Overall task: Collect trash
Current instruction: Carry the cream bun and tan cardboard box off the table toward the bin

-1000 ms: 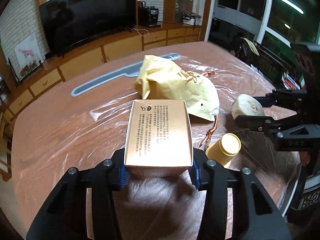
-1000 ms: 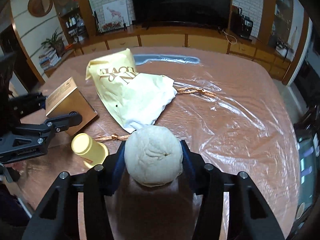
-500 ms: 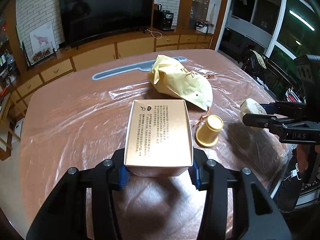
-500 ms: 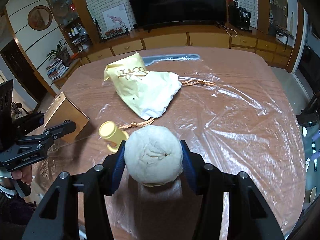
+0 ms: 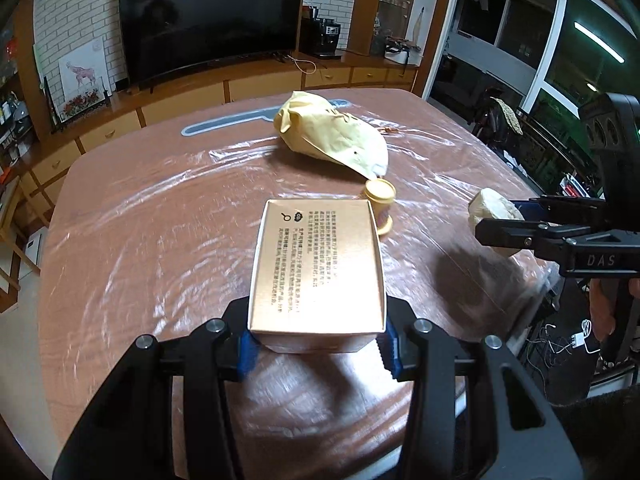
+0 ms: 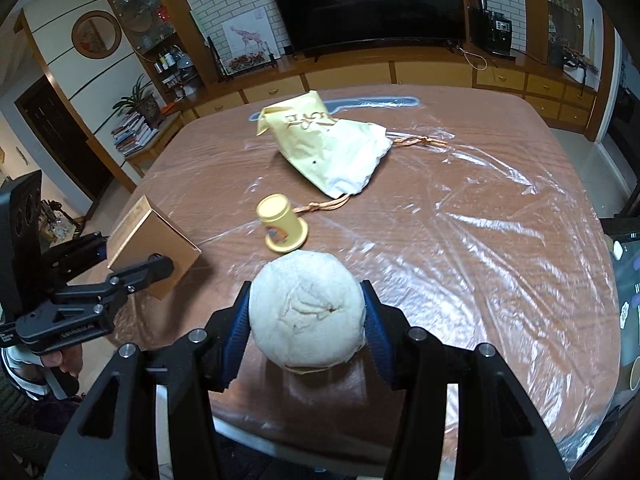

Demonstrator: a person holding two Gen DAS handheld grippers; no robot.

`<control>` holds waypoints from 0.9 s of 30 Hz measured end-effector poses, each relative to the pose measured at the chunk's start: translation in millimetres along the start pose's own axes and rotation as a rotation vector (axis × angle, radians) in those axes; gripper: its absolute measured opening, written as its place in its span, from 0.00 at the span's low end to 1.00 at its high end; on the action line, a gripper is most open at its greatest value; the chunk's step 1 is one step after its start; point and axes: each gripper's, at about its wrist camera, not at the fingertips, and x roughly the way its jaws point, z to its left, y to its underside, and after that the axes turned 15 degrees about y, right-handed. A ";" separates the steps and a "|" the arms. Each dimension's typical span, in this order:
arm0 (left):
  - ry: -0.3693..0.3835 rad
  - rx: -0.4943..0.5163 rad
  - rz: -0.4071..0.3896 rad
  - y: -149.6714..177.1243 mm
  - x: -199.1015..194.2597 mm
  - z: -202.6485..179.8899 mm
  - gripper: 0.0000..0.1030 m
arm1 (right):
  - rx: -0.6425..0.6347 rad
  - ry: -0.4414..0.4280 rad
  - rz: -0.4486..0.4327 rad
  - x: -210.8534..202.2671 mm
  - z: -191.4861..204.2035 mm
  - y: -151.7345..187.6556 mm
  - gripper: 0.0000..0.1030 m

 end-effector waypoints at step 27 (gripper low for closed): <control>0.070 0.071 0.055 58.3 -27.7 -46.2 0.47 | -0.068 -0.097 0.075 -37.0 24.2 66.5 0.49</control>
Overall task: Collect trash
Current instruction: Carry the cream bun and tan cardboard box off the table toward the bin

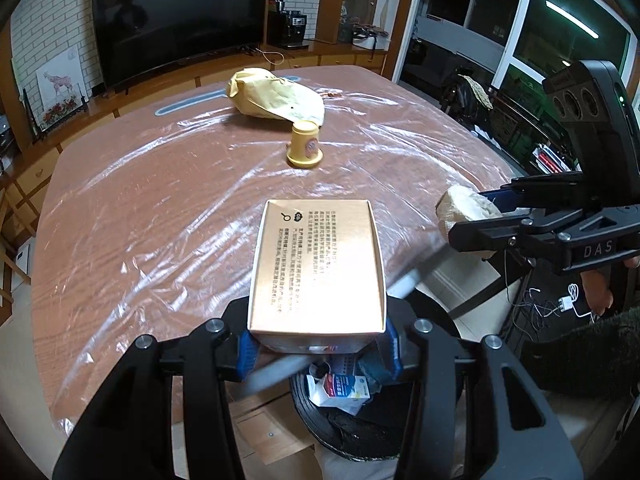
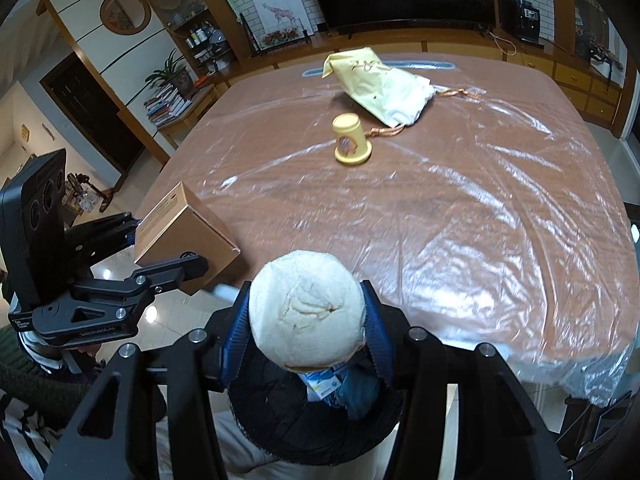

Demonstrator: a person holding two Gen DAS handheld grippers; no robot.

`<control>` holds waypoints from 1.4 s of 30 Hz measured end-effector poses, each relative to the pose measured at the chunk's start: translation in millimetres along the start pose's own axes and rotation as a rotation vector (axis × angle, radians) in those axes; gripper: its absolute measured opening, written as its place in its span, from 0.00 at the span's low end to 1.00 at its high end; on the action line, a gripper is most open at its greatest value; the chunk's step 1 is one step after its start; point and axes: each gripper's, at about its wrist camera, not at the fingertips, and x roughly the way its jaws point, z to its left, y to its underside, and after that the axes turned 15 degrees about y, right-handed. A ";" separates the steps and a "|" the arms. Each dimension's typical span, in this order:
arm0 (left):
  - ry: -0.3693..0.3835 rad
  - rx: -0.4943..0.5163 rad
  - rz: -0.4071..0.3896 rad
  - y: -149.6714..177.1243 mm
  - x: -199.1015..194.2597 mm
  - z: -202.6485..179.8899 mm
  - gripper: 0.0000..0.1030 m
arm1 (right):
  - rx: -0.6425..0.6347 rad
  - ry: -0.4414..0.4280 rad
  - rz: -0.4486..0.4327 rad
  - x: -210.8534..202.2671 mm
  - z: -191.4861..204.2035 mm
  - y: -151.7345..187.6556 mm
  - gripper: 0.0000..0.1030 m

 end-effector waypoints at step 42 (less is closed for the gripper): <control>0.038 0.080 0.184 64.9 32.1 -33.5 0.47 | -0.040 0.013 0.127 17.8 14.9 64.3 0.49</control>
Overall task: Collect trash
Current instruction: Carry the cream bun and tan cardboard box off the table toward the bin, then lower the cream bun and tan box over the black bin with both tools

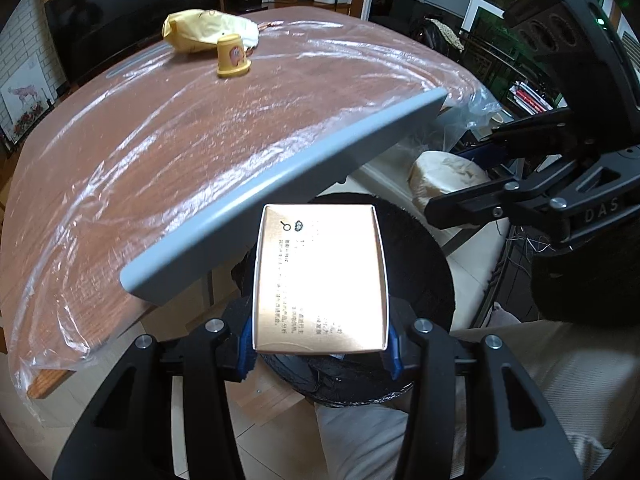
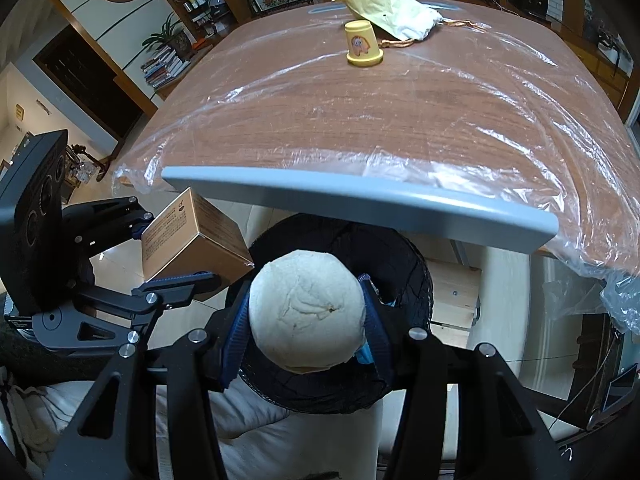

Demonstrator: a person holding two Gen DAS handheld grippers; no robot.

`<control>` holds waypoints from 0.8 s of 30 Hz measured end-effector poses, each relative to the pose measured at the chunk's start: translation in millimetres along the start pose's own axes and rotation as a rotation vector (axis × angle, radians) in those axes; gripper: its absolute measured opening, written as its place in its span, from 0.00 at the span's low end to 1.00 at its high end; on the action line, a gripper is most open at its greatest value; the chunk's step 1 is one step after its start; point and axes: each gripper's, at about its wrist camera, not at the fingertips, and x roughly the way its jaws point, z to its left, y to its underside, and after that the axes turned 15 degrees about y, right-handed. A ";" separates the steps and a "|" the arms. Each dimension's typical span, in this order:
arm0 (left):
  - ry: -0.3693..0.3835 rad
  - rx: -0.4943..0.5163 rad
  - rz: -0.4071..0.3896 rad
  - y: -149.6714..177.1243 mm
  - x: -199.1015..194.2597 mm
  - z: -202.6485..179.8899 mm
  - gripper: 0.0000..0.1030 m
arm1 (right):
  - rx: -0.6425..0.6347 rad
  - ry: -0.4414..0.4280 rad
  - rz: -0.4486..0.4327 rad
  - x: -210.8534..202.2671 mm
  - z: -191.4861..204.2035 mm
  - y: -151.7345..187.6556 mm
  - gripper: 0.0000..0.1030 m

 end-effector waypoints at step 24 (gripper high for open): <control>-0.028 0.003 0.093 6.0 32.9 3.9 0.47 | -0.045 0.043 0.056 41.8 8.6 4.2 0.49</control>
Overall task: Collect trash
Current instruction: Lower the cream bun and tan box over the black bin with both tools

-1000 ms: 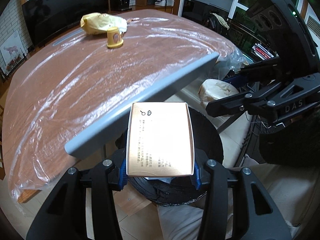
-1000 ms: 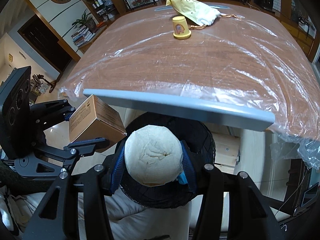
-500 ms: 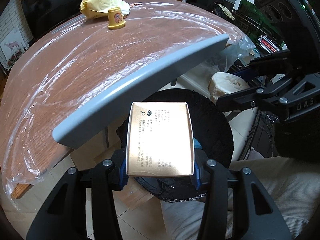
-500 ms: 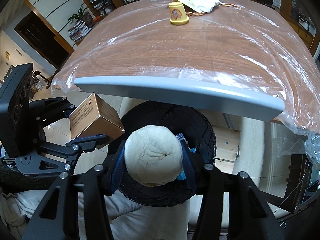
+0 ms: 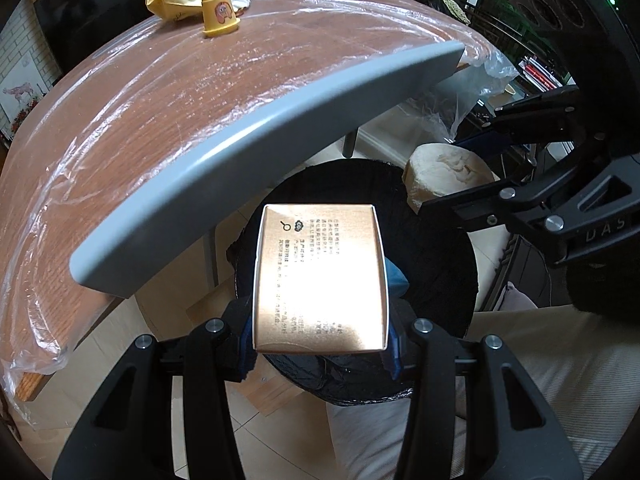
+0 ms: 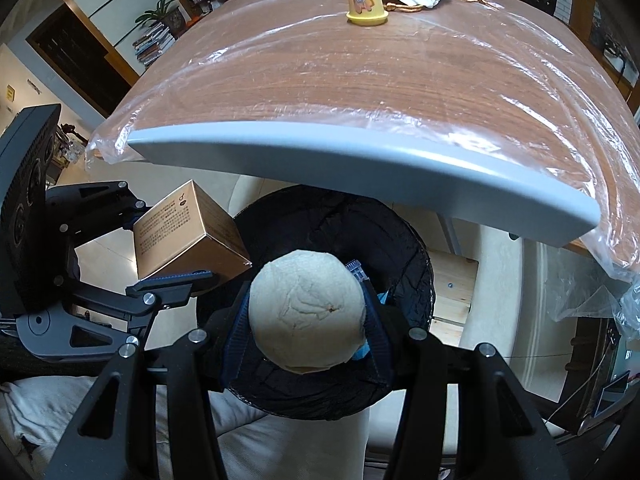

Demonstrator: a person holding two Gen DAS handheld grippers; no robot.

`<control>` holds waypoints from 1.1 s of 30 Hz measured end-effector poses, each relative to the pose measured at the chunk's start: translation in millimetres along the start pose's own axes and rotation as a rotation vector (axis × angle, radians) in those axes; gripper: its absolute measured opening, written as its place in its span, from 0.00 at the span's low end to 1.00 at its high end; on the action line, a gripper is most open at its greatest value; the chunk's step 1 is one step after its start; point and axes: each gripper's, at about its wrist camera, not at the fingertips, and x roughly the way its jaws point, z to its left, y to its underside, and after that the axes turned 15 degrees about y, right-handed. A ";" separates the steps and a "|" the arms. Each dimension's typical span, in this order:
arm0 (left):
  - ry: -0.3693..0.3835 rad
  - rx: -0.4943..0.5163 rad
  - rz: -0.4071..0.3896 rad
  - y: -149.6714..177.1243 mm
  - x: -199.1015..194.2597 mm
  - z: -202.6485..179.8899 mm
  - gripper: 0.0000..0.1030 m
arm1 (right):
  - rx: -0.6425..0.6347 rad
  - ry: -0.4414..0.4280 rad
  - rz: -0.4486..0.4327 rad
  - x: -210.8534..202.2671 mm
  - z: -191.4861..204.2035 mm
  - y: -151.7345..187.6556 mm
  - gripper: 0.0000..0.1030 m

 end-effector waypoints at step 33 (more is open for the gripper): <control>-0.035 -0.010 0.093 7.5 39.0 13.9 0.47 | -0.003 0.049 0.056 42.9 -0.2 8.6 0.49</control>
